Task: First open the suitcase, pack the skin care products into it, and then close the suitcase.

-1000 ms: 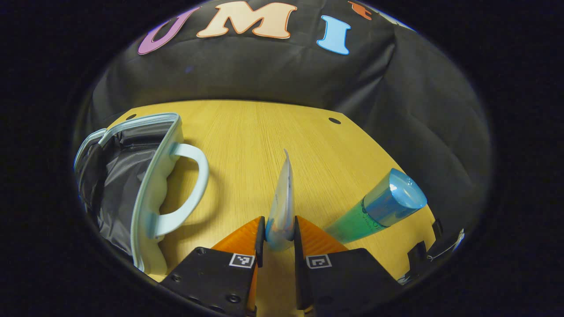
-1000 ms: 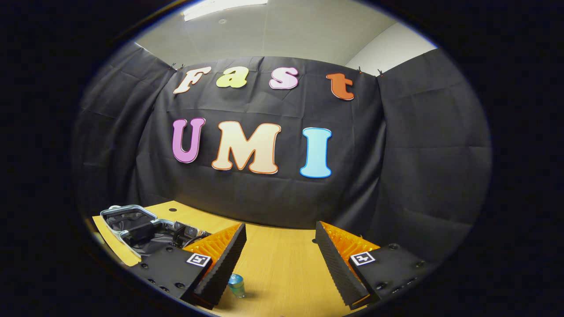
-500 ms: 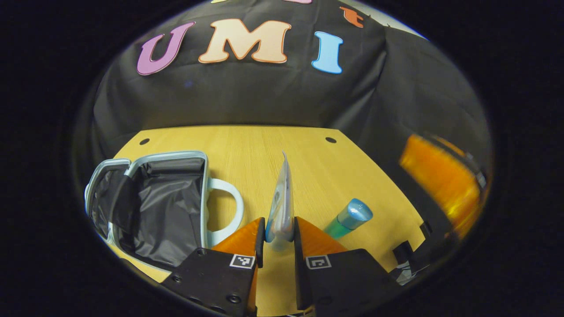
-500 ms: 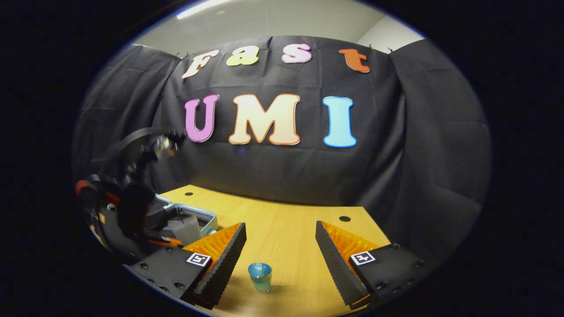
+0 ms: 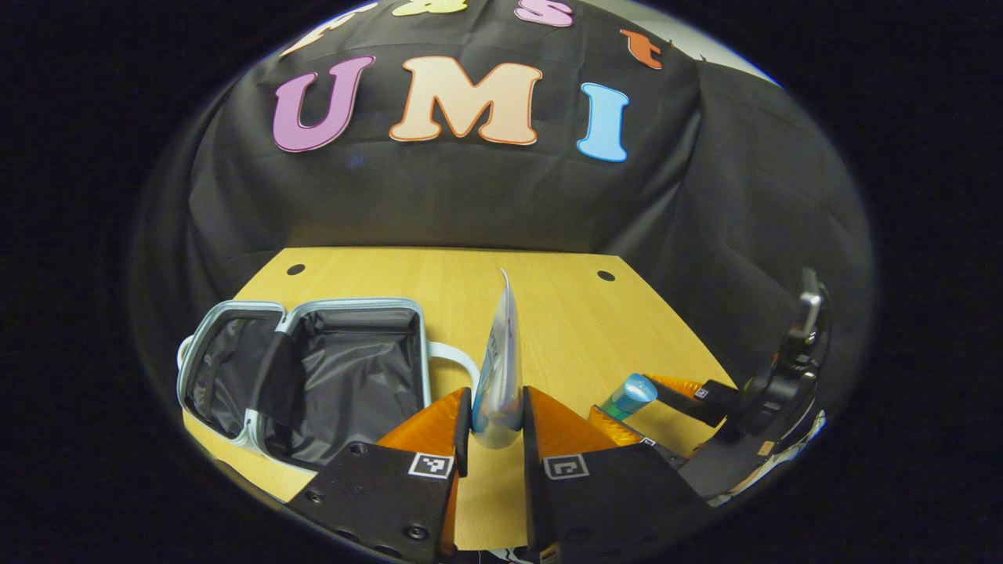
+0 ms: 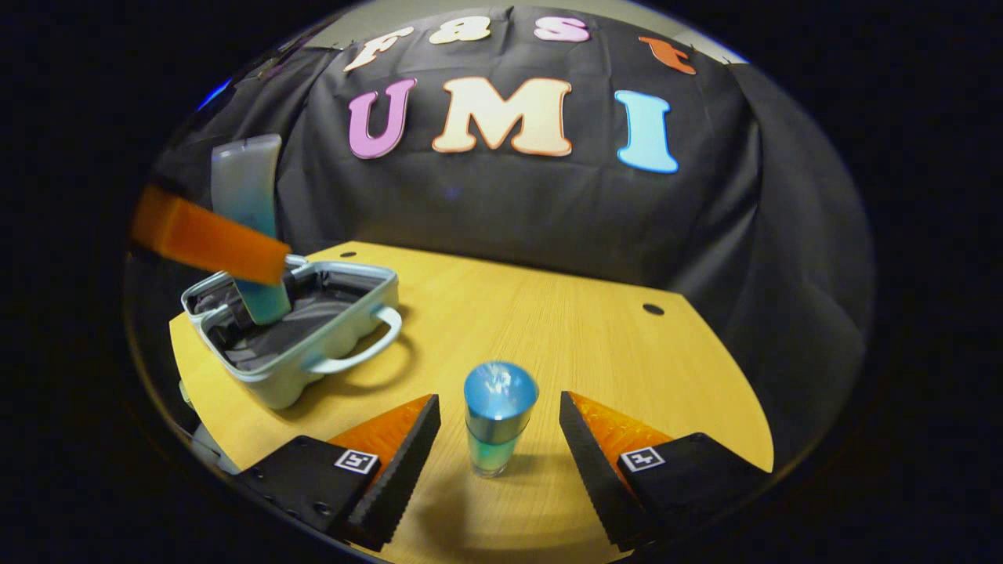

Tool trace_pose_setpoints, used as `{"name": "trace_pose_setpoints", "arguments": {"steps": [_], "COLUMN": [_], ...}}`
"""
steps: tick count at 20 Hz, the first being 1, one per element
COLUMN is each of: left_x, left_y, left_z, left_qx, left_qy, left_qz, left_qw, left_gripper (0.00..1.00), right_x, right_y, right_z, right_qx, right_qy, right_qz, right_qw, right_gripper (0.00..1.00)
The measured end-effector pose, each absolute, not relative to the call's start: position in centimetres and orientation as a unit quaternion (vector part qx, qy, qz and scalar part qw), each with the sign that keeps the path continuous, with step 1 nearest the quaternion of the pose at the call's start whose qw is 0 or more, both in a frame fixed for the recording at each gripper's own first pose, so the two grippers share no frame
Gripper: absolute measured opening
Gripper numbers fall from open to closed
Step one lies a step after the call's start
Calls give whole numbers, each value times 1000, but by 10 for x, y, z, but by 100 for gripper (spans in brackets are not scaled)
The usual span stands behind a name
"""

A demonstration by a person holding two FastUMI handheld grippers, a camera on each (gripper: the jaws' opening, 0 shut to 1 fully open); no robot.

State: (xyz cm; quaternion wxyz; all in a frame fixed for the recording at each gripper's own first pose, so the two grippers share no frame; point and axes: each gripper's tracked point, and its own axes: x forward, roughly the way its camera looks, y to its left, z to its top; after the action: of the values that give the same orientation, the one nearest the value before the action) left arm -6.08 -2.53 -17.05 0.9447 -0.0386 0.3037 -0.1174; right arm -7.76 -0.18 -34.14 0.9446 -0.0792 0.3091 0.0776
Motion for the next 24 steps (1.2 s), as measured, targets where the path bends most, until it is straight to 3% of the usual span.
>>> {"name": "trace_pose_setpoints", "arguments": {"steps": [2,4,5,6,15,24], "left_x": [-61,-61,-62,-62,-53,-39], "left_y": [-14,-5,0,4,69,134], "left_z": [-171,-173,-175,-176,-204,-283], "left_qx": [-39,-38,-37,-35,-22,-18], "left_qy": [305,310,313,316,355,446], "left_qz": [-106,-96,-92,-87,-33,-2], "left_qw": [945,945,945,944,934,895], "left_gripper": [27,27,27,27,27,28], "right_x": [-79,-78,-74,-75,-69,-73], "right_y": [-4,-4,-5,-3,39,110], "right_z": [-353,-354,-355,-355,-296,-238], "right_qx": [-59,-45,-45,-37,14,29], "right_qy": [326,324,324,329,321,314], "right_qz": [76,71,70,73,115,163], "right_qw": [941,942,942,941,940,935], "right_gripper": [88,68,52,47,44,46]}}
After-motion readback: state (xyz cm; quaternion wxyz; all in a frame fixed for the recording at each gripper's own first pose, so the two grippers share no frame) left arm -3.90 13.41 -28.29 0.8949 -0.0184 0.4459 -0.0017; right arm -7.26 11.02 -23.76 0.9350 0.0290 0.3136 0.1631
